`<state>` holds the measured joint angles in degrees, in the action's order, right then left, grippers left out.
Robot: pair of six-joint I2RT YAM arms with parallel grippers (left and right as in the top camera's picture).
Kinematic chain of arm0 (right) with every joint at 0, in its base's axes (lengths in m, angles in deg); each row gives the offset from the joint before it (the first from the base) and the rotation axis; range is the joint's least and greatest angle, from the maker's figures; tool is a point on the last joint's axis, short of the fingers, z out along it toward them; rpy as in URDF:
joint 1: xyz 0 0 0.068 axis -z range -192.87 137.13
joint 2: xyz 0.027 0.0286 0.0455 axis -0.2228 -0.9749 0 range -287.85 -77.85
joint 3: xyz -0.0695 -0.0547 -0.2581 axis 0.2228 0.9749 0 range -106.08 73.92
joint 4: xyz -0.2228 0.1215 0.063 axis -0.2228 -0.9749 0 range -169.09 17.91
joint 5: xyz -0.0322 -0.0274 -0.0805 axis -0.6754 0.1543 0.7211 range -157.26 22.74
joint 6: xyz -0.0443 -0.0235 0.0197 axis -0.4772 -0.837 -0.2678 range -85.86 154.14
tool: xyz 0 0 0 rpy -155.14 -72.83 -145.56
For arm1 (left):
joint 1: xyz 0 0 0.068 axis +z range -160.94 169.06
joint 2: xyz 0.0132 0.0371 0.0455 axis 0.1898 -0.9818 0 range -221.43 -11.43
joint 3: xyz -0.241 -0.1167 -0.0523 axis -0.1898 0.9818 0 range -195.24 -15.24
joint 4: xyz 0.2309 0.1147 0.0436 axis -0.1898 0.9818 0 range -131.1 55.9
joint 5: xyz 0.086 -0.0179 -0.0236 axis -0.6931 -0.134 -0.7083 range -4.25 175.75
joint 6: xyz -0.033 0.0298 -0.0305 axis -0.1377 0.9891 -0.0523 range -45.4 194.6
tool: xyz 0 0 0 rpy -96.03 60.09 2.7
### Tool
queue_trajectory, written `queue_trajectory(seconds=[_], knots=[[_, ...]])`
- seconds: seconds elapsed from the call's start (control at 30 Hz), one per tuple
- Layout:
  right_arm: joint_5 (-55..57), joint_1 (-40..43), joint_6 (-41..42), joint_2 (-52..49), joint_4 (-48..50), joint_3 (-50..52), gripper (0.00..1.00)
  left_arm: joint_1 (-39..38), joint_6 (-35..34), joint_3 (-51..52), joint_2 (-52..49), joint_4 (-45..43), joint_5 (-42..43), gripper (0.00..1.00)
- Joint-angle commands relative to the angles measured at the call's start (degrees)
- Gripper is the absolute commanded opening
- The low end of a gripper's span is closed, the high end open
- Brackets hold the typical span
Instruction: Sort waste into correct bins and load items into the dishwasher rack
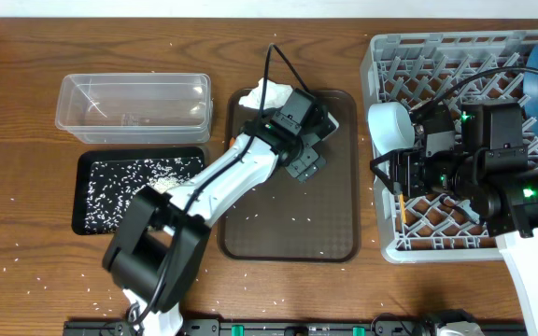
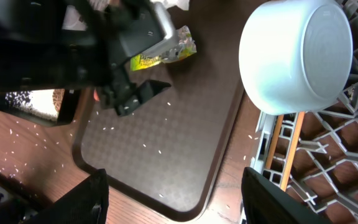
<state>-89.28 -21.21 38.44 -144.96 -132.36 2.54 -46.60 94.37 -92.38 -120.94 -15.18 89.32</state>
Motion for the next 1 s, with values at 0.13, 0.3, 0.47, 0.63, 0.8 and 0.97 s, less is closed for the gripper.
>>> queue_trajectory(seconds=[0.13,0.3,0.47,0.63,0.8,0.97], knots=[[0.2,-0.9,-0.1,0.1,0.0,-0.1,0.61,0.2,1.0,0.1,-5.2,-4.6,-1.3,0.59],[0.2,-0.9,-0.1,0.1,0.0,-0.1,0.59,0.2,0.0,-0.2,-4.4,-3.0,-1.4,0.06],[0.2,-0.9,-0.1,0.1,-0.7,-0.1,0.59,0.5,-3.3,-1.9,4.0,2.4,-6.9,0.06],[0.2,-0.9,-0.1,0.1,-0.9,-0.1,0.58,3.8,-4.8,-1.9,14.1,8.3,-14.6,0.06],[0.2,-0.9,-0.1,0.1,-0.8,-0.1,0.59,12.5,-13.3,-1.9,18.0,9.0,-18.4,0.06],[0.2,-0.9,-0.1,0.1,-0.8,-0.1,0.59,24.5,-34.0,-1.5,16.0,4.6,-17.7,0.06]])
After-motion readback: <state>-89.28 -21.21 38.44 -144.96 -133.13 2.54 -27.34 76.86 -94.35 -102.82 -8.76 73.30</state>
